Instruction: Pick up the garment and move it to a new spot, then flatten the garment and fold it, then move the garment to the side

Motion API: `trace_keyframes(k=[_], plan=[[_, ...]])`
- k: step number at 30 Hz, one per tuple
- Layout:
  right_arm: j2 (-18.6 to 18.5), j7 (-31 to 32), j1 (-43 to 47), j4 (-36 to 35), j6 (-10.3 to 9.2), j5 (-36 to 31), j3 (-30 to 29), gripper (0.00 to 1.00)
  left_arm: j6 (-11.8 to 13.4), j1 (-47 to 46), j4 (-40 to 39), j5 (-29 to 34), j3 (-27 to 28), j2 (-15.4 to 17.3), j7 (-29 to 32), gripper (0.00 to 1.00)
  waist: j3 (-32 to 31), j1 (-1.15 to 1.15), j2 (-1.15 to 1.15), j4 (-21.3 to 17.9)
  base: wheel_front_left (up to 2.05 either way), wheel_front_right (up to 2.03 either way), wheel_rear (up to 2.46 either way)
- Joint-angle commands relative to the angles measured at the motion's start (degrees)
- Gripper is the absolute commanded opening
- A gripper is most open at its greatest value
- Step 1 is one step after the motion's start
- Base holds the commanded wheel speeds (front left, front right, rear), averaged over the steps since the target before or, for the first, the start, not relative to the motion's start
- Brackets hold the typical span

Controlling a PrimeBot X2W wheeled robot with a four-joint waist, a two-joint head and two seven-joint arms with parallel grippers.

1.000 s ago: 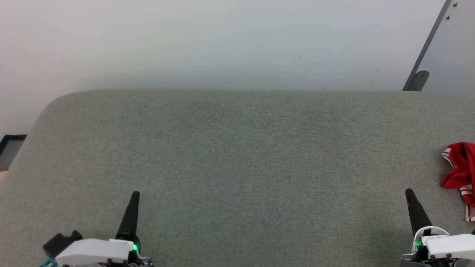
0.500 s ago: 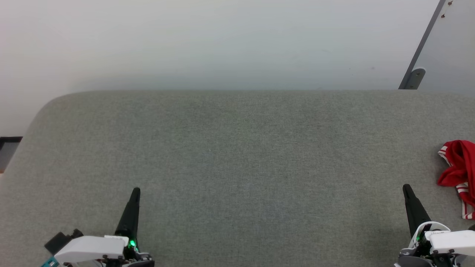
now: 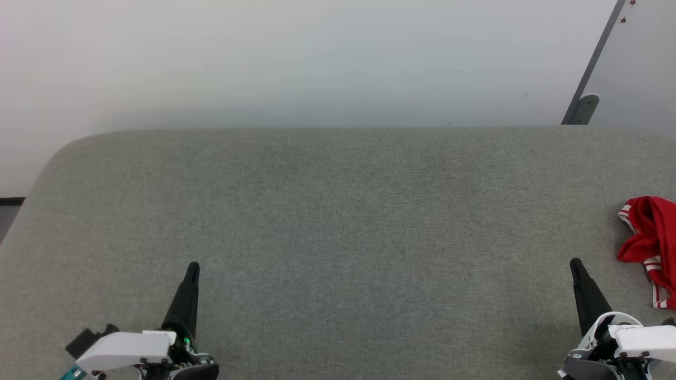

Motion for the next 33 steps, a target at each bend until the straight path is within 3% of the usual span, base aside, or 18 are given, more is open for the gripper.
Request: trace_keyframes(k=[1, 33], plan=[[0.22, 0.4, -0.87, 0.08, -0.06, 1.34, -0.12, 0.0, -0.31, -0.66, 0.11, -0.86, 0.23, -0.04, 0.32, 0.0, 0.01, 0.0, 0.0, -0.06, 0.0, 0.0, 0.0], [0.36, 0.7, -0.8, 0.2, -0.06, 2.34, -0.12, 0.0, -0.32, -0.92, 0.33, -1.44, 0.87, -0.51, 1.18, 0.0, 0.05, 0.0, 0.0, -0.26, 0.0, 0.0, 0.0]])
